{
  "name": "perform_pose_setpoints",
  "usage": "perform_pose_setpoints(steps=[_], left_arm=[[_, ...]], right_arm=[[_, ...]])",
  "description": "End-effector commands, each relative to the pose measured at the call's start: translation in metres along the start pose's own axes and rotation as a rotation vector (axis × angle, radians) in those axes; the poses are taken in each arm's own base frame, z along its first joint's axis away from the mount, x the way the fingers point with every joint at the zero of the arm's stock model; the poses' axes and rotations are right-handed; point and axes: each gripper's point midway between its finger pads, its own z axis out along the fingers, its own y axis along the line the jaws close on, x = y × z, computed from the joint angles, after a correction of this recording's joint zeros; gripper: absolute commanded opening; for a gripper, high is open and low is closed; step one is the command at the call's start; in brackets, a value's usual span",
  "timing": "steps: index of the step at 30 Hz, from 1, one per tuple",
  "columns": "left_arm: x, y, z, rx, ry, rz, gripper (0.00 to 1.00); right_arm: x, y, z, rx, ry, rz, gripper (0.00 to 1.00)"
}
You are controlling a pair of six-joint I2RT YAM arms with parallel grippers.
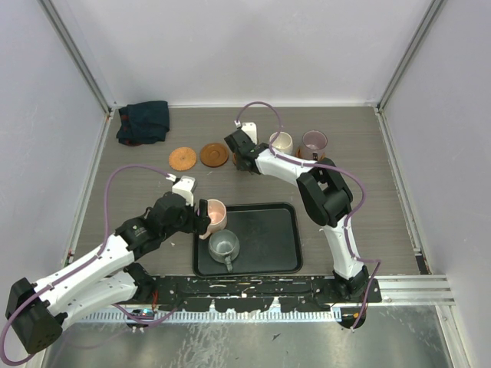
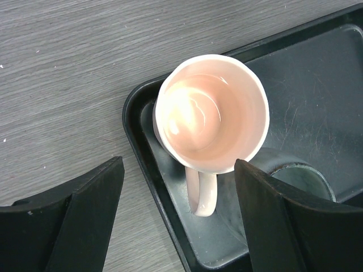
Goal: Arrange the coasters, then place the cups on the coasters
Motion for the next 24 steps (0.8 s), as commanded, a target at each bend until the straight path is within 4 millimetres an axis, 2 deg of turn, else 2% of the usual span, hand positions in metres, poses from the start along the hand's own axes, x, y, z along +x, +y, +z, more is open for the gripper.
perform_pose_setpoints(steps=[1, 7, 13, 18, 23, 24], left_arm=[[-0.016, -0.005, -0.004, 0.02, -0.052, -0.027, 0.8], [-0.018, -0.006, -0.005, 0.026, -0.058, -0.025, 0.8], [-0.017, -0.007, -0.004, 0.027, -0.056, -0.026, 0.8], [-0.017, -0.008, -0.004, 0.034, -0.055, -0.026, 0.8], [-0.017, -0.009, -0.003, 0.036, -0.051, -0.026, 0.79], [-0.016, -0.008, -0.003, 0.035, -0.05, -0.026, 0.79]], right_arm=[[-0.03, 0.005, -0.016, -0.016, -0.095, 0.07, 0.01], [-0.026, 0.004, -0.019, -0.002, -0.092, 0.054, 0.02], [-0.025, 0.004, -0.024, 0.007, -0.094, 0.038, 0.17], [-0.027, 0.005, -0.028, 0.01, -0.102, 0.037, 0.32], [-0.031, 0.006, -0.031, 0.01, -0.113, 0.039, 0.56], [-0.031, 0.005, -0.032, 0.013, -0.115, 0.039, 0.57]])
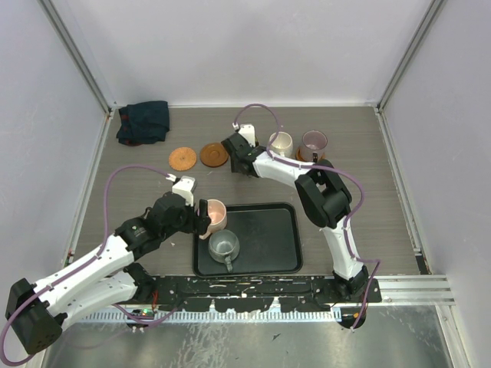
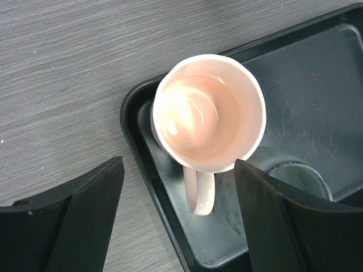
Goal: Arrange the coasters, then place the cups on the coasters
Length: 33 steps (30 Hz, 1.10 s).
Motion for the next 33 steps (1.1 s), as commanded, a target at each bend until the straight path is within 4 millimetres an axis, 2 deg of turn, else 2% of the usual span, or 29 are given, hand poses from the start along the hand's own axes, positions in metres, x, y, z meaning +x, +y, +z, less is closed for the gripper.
perform_pose_setpoints(steps=[1, 7, 11, 18, 24, 31, 33], left_arm=[[-0.015, -0.006, -0.002, 0.025, -0.049, -0.025, 0.79], [-0.015, -0.006, -0.002, 0.024, -0.048, -0.026, 0.79], [-0.015, -0.005, -0.002, 0.021, -0.052, -0.027, 0.8], [-0.018, -0.006, -0.006, 0.03, -0.064, -0.02, 0.81], [-0.01, -0.008, -0.006, 0.044, -0.033, -0.028, 0.82], [0.005, -0.011, 0.002, 0.06, 0.012, -0.051, 0.82], [0.008, -0.012, 0.004, 0.067, 0.023, -0.054, 0.82]], right_arm=[[-0.037, 0.001, -0.028, -0.012, -0.095, 0.043, 0.58], [-0.039, 0.001, -0.032, -0.006, -0.108, 0.041, 0.61], [-0.048, 0.001, -0.044, -0.013, -0.135, 0.045, 0.64], [-0.08, -0.004, -0.087, -0.053, -0.224, 0.079, 0.69], [-0.097, -0.021, -0.122, -0.063, -0.296, 0.107, 0.71], [-0.102, -0.044, -0.166, -0.137, -0.396, 0.165, 0.72], [-0.098, -0.049, -0.172, -0.147, -0.41, 0.172, 0.72]])
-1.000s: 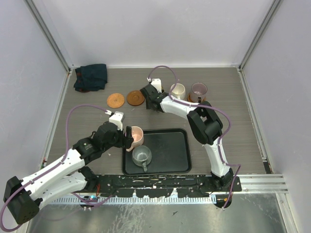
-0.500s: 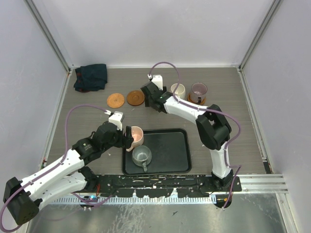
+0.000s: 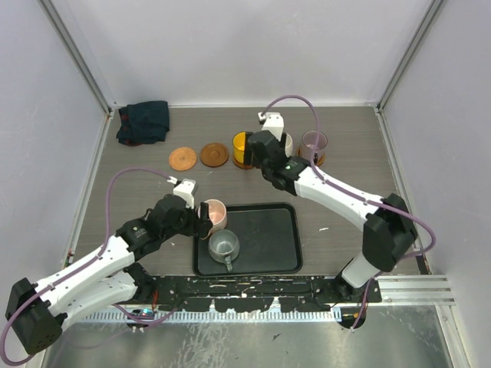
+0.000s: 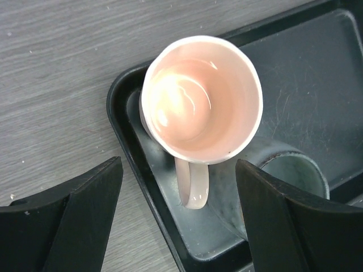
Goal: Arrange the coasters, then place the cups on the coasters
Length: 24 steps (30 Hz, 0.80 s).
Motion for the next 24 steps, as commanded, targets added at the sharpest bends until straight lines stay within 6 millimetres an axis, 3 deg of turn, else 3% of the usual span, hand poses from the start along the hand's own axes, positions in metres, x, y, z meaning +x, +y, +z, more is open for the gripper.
perform_pose_setpoints(steps=[1, 11, 24], left_arm=[[0.003, -0.007, 0.005, 0.038, 0.009, -0.025, 0.82], [0.018, -0.004, 0.019, 0.02, 0.055, -0.031, 0.8], [0.03, -0.008, 0.035, 0.032, 0.11, -0.027, 0.64]], right_arm=[[-0.035, -0.005, -0.03, -0.055, -0.132, 0.074, 0.72], [-0.023, -0.013, -0.045, -0.091, -0.123, 0.082, 0.72], [-0.004, -0.009, -0.043, -0.123, -0.08, 0.076, 0.72]])
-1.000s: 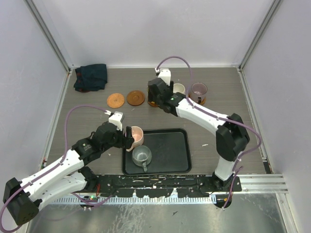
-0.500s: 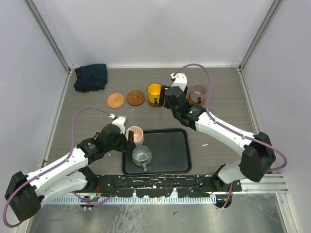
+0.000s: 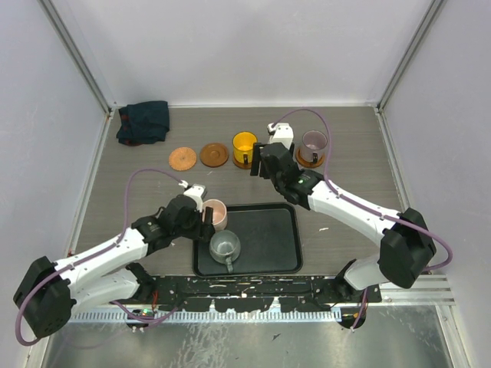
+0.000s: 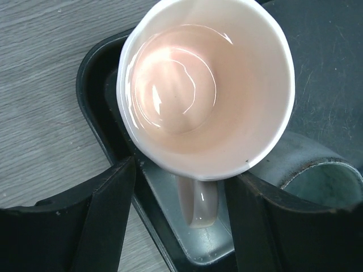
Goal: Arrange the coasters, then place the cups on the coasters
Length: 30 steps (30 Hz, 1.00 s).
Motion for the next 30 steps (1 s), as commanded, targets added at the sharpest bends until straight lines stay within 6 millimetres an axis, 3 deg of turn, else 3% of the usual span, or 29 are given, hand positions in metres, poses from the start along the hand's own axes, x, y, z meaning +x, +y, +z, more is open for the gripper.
perform_pose_setpoints(steps=[1, 14, 30], left_arm=[[-0.01, -0.009, 0.006, 0.037, -0.037, -0.019, 0.64], [-0.005, -0.011, 0.015, 0.034, -0.015, -0.03, 0.61], [0.003, -0.005, 0.02, 0.001, 0.019, -0.029, 0.48]], right_arm=[[-0.02, 0.012, -0.008, -0.054, -0.063, 0.054, 0.72], [-0.015, 0.012, -0.009, -0.061, -0.06, 0.05, 0.72], [-0.008, 0.016, -0.01, -0.083, -0.044, 0.049, 0.72]])
